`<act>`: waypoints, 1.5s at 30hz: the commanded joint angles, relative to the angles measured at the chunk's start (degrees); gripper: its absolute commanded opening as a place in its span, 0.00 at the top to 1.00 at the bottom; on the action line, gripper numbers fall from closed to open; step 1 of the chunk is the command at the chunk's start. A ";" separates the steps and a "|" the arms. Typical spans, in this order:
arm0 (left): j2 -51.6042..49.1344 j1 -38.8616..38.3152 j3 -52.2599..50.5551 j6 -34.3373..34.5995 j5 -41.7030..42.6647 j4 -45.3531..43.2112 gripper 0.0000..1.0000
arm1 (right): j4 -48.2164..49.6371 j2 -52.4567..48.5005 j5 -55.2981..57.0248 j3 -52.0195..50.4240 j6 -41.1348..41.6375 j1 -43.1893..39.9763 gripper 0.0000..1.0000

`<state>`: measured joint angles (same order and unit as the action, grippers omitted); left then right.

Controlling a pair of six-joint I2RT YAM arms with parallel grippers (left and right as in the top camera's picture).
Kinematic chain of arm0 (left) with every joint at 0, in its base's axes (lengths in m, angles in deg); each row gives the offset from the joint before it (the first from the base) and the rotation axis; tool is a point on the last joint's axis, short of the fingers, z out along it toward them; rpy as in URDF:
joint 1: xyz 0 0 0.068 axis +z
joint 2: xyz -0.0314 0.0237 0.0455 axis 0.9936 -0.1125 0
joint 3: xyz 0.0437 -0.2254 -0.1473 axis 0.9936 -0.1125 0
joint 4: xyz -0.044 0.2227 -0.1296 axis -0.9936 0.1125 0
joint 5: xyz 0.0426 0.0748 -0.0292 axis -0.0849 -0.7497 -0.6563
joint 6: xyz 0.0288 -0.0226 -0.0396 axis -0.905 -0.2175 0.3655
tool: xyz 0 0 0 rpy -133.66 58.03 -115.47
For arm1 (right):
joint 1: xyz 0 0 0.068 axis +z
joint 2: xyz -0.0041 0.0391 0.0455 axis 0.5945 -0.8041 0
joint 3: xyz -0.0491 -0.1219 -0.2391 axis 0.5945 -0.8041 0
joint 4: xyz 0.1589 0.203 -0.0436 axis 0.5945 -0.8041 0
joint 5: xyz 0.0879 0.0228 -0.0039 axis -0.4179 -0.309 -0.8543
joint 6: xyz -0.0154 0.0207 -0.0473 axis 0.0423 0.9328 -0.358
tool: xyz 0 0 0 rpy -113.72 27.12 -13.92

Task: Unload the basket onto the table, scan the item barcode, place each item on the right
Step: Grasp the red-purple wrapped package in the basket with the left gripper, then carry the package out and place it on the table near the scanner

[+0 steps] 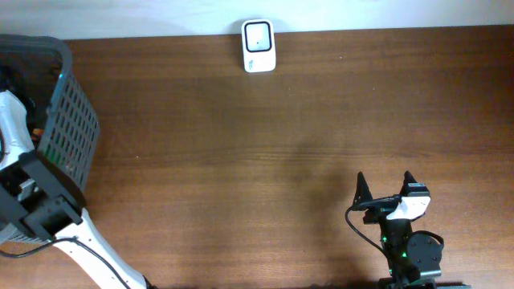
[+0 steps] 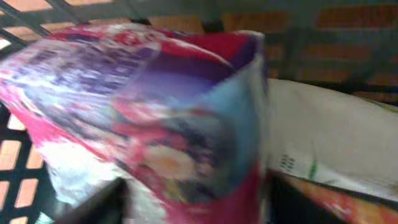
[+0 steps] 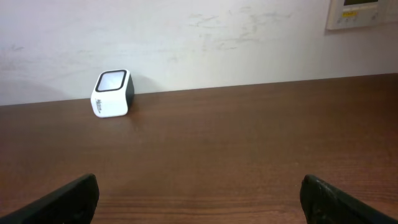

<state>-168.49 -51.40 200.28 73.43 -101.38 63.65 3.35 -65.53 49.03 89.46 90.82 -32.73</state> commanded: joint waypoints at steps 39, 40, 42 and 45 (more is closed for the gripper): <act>7.78 -63.89 8.13 -26.73 35.80 12.63 1.00 | -0.17 0.42 0.70 -0.52 0.15 0.26 0.01; 5.20 -64.67 8.13 -26.75 37.68 11.87 1.00 | -0.17 0.42 0.70 -0.52 0.17 0.26 0.01; 1.46 -66.16 8.13 -26.75 37.99 10.97 0.71 | -0.17 0.42 0.70 -0.52 0.17 0.26 0.01; 1.07 -66.64 10.23 -30.18 38.03 10.45 0.18 | -0.17 0.42 0.70 -0.52 0.17 0.26 0.01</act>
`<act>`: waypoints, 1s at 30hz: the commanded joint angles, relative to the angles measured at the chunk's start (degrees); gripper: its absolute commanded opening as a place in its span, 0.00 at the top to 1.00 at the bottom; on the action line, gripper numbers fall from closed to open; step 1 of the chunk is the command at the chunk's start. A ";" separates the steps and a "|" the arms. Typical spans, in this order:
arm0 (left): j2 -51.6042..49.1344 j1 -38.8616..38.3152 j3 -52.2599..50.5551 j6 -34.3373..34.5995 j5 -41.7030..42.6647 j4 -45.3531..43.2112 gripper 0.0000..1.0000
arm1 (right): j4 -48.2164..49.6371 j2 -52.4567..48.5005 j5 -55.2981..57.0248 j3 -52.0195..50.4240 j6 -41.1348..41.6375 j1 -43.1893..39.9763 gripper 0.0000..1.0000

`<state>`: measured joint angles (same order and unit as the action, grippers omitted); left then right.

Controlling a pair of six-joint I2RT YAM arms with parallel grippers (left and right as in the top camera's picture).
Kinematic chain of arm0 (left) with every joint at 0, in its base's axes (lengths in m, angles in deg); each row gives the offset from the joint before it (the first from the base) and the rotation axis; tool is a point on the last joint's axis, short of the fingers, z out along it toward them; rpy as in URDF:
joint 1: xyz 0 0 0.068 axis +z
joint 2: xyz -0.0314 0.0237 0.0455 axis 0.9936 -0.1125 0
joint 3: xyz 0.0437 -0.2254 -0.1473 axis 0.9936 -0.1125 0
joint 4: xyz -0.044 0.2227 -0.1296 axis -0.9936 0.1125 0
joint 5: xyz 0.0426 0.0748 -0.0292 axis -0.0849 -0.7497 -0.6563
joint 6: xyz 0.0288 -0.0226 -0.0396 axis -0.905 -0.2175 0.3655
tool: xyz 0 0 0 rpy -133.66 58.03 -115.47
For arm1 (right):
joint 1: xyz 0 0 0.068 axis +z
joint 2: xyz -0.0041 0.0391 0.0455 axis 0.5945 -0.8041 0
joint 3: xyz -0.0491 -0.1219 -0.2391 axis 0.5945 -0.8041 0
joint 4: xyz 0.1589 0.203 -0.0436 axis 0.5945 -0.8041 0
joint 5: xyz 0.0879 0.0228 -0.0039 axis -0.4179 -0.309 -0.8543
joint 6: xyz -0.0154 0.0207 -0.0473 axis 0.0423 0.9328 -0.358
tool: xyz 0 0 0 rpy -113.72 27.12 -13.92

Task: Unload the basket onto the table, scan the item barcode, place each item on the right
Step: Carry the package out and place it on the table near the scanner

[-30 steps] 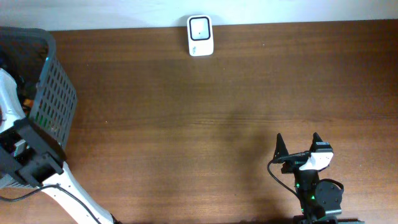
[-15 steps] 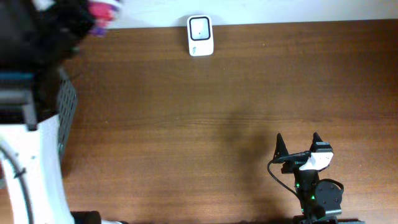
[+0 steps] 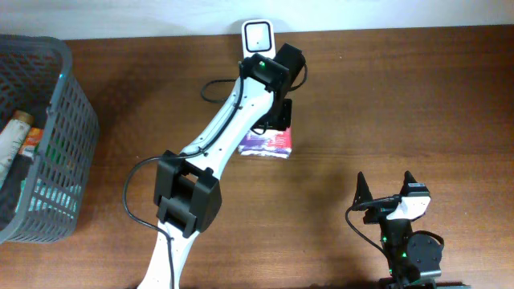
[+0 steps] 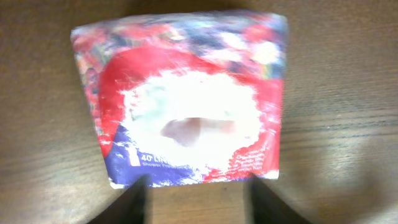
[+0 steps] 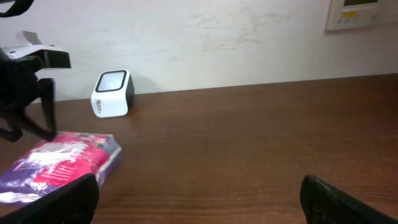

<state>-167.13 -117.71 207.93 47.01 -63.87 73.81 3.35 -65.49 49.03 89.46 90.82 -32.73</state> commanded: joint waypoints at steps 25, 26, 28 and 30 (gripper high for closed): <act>2.03 11.82 -25.09 1.68 14.32 -16.04 1.00 | -0.17 0.37 0.70 -0.52 0.17 0.26 0.01; 2.03 10.03 -25.09 1.66 15.65 -19.32 1.00 | -0.17 0.37 0.70 -0.52 0.15 0.26 0.01; 2.03 7.54 -25.09 0.20 15.50 -24.02 1.00 | -0.17 0.37 0.68 -0.52 0.17 0.26 0.01; 2.05 6.43 -24.83 -3.76 15.52 -26.62 0.98 | -0.17 0.37 0.70 -0.52 0.17 0.26 0.01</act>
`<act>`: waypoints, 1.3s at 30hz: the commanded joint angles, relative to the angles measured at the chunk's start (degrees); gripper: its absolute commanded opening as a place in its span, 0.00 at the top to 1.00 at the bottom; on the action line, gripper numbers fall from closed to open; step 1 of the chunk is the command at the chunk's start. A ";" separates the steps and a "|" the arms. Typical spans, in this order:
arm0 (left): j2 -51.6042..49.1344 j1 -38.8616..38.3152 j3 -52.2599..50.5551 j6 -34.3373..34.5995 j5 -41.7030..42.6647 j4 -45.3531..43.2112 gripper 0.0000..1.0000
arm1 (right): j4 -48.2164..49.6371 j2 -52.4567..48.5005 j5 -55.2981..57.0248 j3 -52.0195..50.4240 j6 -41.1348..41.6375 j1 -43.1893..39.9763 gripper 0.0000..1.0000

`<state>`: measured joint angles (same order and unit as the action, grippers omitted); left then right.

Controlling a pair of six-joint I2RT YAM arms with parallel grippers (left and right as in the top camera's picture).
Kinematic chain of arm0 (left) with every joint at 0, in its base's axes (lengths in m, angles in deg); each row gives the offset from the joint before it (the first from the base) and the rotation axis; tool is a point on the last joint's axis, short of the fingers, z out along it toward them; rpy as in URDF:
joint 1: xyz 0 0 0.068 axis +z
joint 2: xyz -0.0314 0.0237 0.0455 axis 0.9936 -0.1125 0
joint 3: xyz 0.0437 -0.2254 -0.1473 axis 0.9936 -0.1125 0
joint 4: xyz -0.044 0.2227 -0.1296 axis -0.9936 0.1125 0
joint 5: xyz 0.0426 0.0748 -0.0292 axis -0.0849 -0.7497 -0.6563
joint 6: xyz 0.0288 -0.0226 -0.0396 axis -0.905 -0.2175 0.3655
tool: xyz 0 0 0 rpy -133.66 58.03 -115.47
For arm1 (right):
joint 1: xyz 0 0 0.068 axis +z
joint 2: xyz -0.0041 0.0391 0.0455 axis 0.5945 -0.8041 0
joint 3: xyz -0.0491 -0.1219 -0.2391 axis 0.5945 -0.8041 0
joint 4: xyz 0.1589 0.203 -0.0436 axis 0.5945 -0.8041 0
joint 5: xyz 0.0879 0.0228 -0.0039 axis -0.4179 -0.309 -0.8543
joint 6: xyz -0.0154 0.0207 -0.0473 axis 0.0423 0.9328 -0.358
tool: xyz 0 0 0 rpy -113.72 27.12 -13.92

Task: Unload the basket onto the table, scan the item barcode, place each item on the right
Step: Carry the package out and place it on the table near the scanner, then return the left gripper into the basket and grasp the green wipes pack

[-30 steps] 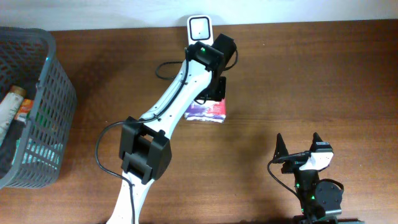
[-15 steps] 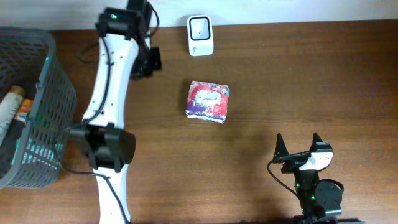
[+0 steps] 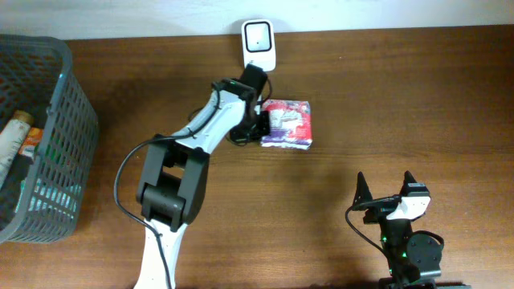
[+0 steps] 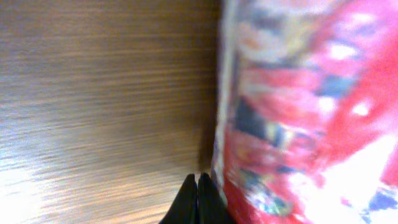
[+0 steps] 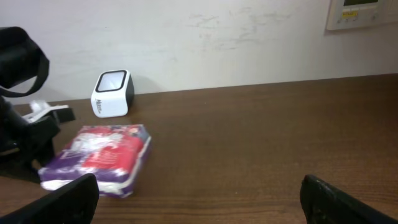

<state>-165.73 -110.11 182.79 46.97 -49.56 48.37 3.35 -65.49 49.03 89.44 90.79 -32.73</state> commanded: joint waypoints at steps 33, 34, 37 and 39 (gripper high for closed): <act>13.42 69.61 39.43 0.48 -16.81 38.29 0.01 | -0.17 0.37 0.70 -0.50 0.20 0.26 0.01; 13.42 69.61 37.18 0.52 -17.38 37.13 0.00 | -0.17 0.37 0.70 -0.50 0.20 0.26 0.01; 13.42 69.61 31.10 2.01 -19.47 32.85 0.06 | -0.17 0.37 0.70 -0.50 0.17 0.26 0.01; 13.42 69.61 27.15 4.31 -22.25 32.30 0.06 | -0.17 0.37 0.70 -0.50 0.20 0.26 0.01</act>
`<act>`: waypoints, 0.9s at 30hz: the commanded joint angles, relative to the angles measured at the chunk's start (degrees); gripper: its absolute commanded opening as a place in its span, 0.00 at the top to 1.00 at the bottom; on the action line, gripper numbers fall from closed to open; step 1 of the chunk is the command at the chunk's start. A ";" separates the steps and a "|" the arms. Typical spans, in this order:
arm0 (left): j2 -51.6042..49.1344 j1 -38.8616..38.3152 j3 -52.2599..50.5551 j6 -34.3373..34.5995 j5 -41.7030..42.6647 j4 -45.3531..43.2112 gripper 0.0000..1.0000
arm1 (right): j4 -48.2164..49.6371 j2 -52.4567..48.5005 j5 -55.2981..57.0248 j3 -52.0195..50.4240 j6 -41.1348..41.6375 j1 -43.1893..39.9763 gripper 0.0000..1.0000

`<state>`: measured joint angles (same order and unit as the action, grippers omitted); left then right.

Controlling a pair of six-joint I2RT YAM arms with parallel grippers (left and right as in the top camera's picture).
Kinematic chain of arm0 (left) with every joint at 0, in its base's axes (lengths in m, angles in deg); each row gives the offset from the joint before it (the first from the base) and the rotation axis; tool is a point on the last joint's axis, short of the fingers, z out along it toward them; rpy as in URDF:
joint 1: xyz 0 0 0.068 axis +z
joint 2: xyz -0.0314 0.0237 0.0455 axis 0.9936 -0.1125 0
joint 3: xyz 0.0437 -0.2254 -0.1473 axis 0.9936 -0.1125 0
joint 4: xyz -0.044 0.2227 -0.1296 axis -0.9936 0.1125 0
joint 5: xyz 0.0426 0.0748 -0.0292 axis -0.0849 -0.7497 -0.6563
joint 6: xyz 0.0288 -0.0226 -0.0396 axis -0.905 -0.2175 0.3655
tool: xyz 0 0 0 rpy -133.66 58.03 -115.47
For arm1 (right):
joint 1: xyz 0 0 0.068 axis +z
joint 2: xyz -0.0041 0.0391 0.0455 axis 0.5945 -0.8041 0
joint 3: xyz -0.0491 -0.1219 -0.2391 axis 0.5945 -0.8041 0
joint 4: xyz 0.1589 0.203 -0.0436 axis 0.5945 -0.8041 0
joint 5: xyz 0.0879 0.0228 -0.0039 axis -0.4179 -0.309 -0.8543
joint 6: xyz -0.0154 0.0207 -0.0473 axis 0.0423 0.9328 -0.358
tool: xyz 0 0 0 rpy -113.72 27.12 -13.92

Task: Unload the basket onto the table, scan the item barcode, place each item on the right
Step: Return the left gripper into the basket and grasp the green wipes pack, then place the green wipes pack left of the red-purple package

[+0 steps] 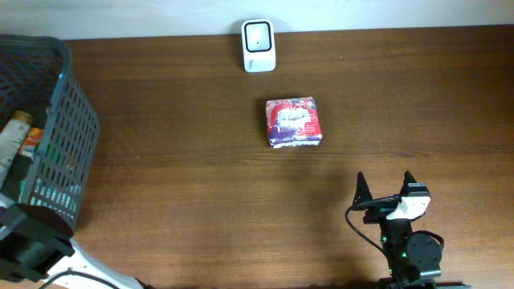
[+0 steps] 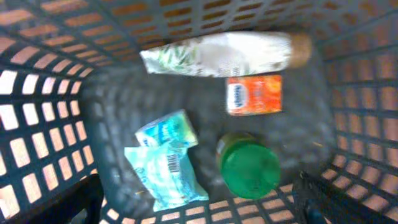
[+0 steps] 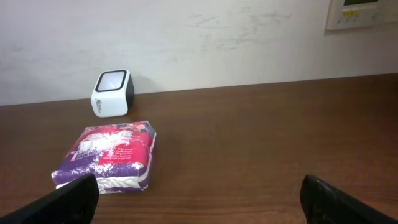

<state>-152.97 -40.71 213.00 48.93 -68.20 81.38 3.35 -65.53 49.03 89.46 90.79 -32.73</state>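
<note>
A red and purple soft pack [image 1: 294, 122] lies flat on the table in front of the white barcode scanner [image 1: 259, 35], apart from both grippers. The right wrist view shows the pack [image 3: 109, 155] and the scanner [image 3: 112, 93] behind it. My left gripper [image 2: 199, 208] hangs open over the inside of the dark basket [image 2: 37, 124], holding nothing. My right gripper [image 1: 385, 186] rests open at the near right of the table, its fingertips [image 3: 68, 199] wide apart and far from the pack.
The basket [image 1: 76, 132] at the left edge holds a white-green bag [image 2: 217, 55], an orange box [image 2: 254, 94], a green-lidded jar [image 2: 250, 169] and a light blue packet [image 2: 165, 165]. A wall runs behind the scanner.
My left gripper was shut against the pack's left edge near the scanner. Now it is open over the basket at the far left. The pack lies alone, slightly further right.
My left gripper was down in the basket against the red and purple pack. Then the pack lay on the table before the scanner with the gripper above it. Then the gripper was shut at the pack's left edge. Now it is back over the basket.
</note>
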 commanded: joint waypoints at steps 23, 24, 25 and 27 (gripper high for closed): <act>0.96 0.00 -26.49 4.70 3.34 -9.38 1.00 | -0.17 0.42 0.70 -0.52 0.20 0.26 0.01; 1.25 0.00 -21.09 4.70 3.37 -6.88 1.00 | -0.17 0.42 0.70 -0.52 0.20 0.26 0.01; 1.46 0.00 -15.28 4.70 3.37 -4.46 1.00 | -0.17 0.42 0.70 -0.52 0.17 0.26 0.01; 1.73 0.00 -6.05 4.70 3.34 -0.66 1.00 | -0.17 0.42 0.70 -0.52 0.20 0.26 0.01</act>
<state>-153.08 -40.75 198.71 53.65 -64.68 78.03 3.35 -65.51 49.03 89.46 90.79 -32.73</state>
